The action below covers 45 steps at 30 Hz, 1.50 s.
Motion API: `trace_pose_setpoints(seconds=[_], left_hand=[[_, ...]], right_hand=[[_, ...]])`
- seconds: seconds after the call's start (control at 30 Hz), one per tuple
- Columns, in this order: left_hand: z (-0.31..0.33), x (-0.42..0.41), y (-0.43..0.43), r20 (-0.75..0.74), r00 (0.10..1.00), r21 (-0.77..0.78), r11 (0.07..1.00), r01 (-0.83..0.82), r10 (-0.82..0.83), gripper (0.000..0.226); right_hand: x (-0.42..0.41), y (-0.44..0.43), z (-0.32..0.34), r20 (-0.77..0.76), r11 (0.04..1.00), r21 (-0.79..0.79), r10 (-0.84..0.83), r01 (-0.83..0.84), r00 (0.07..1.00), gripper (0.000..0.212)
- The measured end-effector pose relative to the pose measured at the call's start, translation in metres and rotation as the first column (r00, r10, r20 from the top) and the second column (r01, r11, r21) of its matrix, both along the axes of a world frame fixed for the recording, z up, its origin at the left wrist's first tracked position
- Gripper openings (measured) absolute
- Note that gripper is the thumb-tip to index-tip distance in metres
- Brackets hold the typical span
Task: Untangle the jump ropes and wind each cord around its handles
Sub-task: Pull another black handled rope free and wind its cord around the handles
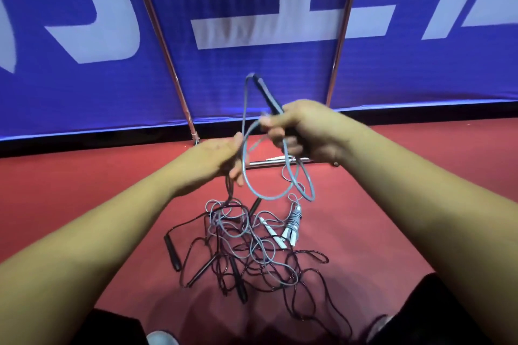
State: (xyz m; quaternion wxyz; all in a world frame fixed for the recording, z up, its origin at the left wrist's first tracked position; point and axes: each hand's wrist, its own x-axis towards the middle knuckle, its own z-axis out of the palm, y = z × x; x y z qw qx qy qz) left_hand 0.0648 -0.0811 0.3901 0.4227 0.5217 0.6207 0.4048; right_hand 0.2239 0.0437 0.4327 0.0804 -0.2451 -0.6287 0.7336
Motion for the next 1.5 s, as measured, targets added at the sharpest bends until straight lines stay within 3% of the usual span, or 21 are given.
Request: trace_pose_setpoints(seconds=[0.07,0.13,0.23,0.3,0.37,0.43,0.47,0.57,0.7,0.73,0.83,0.9,0.97,1.03,1.1,1.17,1.27,1.33,1.5], left_hand=[[-0.010,-0.011,-0.003,-0.038,0.997,-0.129,0.990,0.061,-0.067,0.054],[-0.021,-0.029,-0.005,-0.096,0.991,-0.195,0.978,0.071,-0.091,0.048],[-0.033,-0.046,-0.005,-0.242,0.965,-0.205,0.978,0.051,-0.101,0.026],[-0.033,-0.047,-0.003,-0.278,0.960,-0.124,0.992,-0.009,-0.025,0.025],[-0.025,-0.045,0.002,-0.230,0.965,0.035,0.992,-0.123,0.128,0.025],[-0.013,-0.044,0.006,-0.118,0.957,0.156,0.957,-0.245,0.264,0.024],[-0.007,-0.042,0.007,-0.116,0.950,0.187,0.946,-0.266,0.290,0.023],[-0.002,-0.041,0.005,-0.288,0.919,0.149,0.961,-0.233,0.268,0.023],[-0.006,-0.045,0.000,-0.543,0.813,0.036,0.973,-0.229,0.211,0.023],[-0.005,-0.043,-0.001,-0.589,0.789,0.014,0.979,-0.205,0.174,0.023],[0.002,-0.032,-0.003,-0.623,0.780,-0.032,0.994,-0.103,0.061,0.021],[0.005,-0.022,-0.003,-0.509,0.861,-0.035,0.999,-0.035,0.012,0.023],[0.006,-0.015,-0.003,-0.341,0.940,-0.018,1.000,-0.010,0.003,0.026],[0.005,-0.009,-0.002,-0.252,0.967,-0.003,1.000,-0.024,0.022,0.026],[0.004,-0.007,-0.002,-0.216,0.976,-0.005,0.999,-0.038,0.036,0.028],[0.003,-0.007,-0.003,-0.184,0.982,-0.018,0.999,-0.037,0.033,0.030],[0.000,-0.008,-0.004,-0.160,0.987,-0.052,0.998,-0.022,0.014,0.028],[-0.001,-0.004,-0.002,-0.151,0.988,-0.046,0.999,-0.021,0.014,0.033],[-0.007,-0.006,0.003,-0.162,0.987,-0.074,0.996,-0.039,0.026,0.021]], right_hand=[[0.002,0.010,0.010,-0.197,0.966,-0.250,-0.116,0.065,0.974,0.023],[0.009,0.023,0.017,-0.358,0.875,-0.476,-0.286,0.089,0.889,0.017],[0.015,0.035,0.016,-0.389,0.807,-0.569,-0.435,0.160,0.812,0.017],[0.012,0.034,0.011,-0.276,0.854,-0.423,-0.440,0.303,0.854,0.019],[0.006,0.030,0.004,-0.120,0.863,-0.105,-0.504,0.494,0.855,0.019],[0.002,0.031,-0.002,-0.049,0.722,0.274,-0.649,0.635,0.759,0.013],[0.001,0.034,-0.004,-0.058,0.627,0.390,-0.714,0.675,0.697,0.010],[0.002,0.041,-0.002,-0.152,0.441,0.485,-0.808,0.755,0.569,0.008],[0.008,0.031,0.005,-0.167,0.254,0.816,-0.757,0.519,0.632,0.020],[0.005,0.027,0.003,-0.142,0.292,0.823,-0.725,0.487,0.674,0.021],[-0.008,0.007,-0.005,-0.033,0.618,0.612,-0.603,0.493,0.797,0.016],[-0.015,-0.004,-0.011,0.022,0.753,0.459,-0.539,0.471,0.842,0.015],[-0.021,-0.013,-0.018,0.013,0.889,0.191,-0.426,0.415,0.905,0.013],[-0.027,-0.019,-0.026,-0.027,0.938,-0.144,-0.322,0.315,0.946,0.014],[-0.031,-0.022,-0.031,-0.066,0.916,-0.320,-0.275,0.241,0.959,0.013],[-0.034,-0.026,-0.033,-0.086,0.936,-0.296,-0.224,0.190,0.971,0.007],[-0.033,-0.027,-0.034,-0.018,0.965,0.067,-0.253,0.253,0.967,0.013],[-0.034,-0.028,-0.035,-0.012,0.928,0.200,-0.320,0.316,0.947,0.018],[-0.037,-0.024,-0.018,-0.200,0.878,0.034,-0.461,0.477,0.864,0.025]])
